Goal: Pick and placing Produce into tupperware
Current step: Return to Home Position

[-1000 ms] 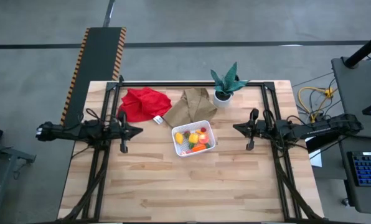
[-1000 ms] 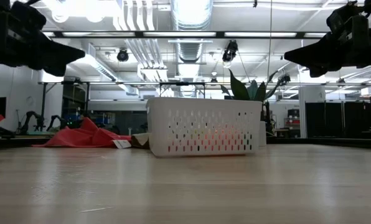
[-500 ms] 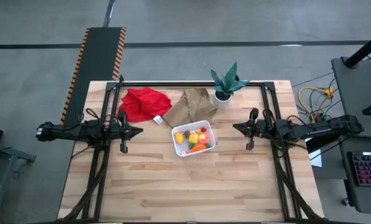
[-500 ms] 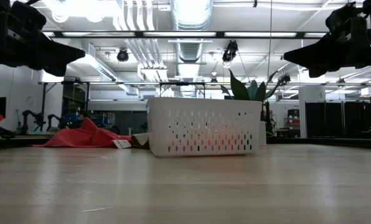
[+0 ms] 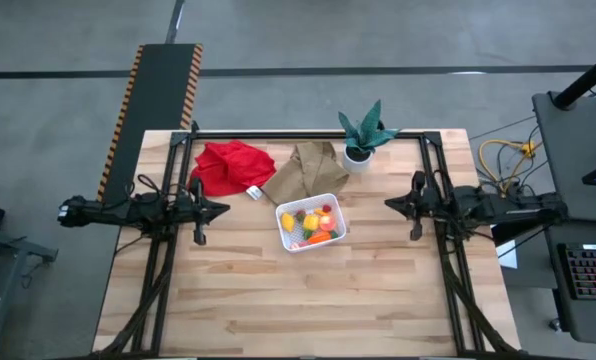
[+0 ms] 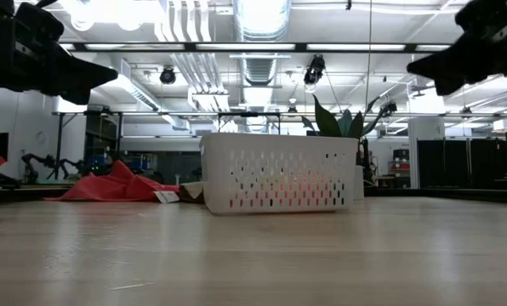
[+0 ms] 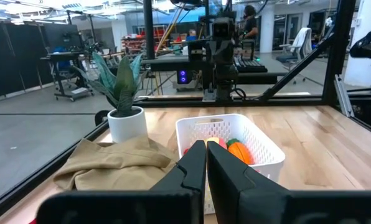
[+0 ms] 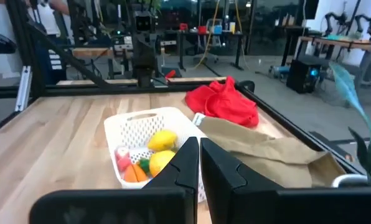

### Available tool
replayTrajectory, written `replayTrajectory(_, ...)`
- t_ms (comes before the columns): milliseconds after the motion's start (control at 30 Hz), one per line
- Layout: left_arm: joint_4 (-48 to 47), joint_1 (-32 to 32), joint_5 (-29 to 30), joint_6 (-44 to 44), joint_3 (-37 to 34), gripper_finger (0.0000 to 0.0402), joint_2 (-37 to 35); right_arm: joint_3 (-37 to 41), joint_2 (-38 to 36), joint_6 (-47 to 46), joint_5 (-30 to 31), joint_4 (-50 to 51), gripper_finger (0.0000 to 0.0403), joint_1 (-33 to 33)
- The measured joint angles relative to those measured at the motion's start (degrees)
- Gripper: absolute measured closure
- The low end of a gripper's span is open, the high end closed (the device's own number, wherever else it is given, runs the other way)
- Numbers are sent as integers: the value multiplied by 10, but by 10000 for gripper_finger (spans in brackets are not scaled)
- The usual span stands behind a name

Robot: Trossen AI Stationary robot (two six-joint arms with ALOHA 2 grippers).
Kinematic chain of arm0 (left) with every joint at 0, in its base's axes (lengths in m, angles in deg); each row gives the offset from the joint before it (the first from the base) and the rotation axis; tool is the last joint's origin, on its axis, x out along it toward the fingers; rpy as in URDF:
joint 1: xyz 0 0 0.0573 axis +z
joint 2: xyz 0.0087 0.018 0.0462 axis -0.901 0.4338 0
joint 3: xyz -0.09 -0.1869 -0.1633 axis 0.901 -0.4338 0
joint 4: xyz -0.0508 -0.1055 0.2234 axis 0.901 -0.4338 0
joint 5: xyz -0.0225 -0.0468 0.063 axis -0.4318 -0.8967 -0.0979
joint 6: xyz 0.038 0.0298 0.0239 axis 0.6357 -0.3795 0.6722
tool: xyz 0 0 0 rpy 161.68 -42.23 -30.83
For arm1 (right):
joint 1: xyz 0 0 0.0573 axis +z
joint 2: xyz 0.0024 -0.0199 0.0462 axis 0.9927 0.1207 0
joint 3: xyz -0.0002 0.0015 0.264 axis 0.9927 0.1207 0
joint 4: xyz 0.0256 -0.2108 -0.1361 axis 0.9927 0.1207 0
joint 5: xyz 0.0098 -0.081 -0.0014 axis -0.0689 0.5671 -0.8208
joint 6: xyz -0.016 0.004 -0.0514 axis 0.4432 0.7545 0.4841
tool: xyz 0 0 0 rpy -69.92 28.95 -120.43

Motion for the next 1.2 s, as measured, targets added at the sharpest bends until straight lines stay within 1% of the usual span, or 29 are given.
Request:
replayTrajectory(167, 0, 0, 0, 0, 0, 401, -1, 59, -78, 8, -1, -34, 394, 0)
replayTrajectory(333, 0, 0, 0, 0, 0, 401, 0, 72, -69, 31, -14, -54, 394, 0)
replayTrajectory(433, 0, 0, 0, 0, 0, 401, 1, 73, -77, 37, -12, -40, 394, 0)
replayTrajectory(700, -1, 0, -4, 0, -1, 401, 3, 78, -76, 29, -26, -47, 394, -2)
replayTrajectory(867, 0, 0, -17, 0, -2, 401, 4, 78, -76, 30, -27, -46, 394, -2)
replayTrajectory(933, 0, 0, -31, 0, -2, 401, 3, 78, -76, 33, -27, -46, 394, -2)
replayTrajectory(1067, 4, 0, -102, -3, -4, 401, 3, 78, -76, 41, -27, -46, 394, -2)
replayTrajectory(1200, 3, 0, -107, -14, -4, 402, 3, 78, -75, 41, -31, -46, 394, -2)
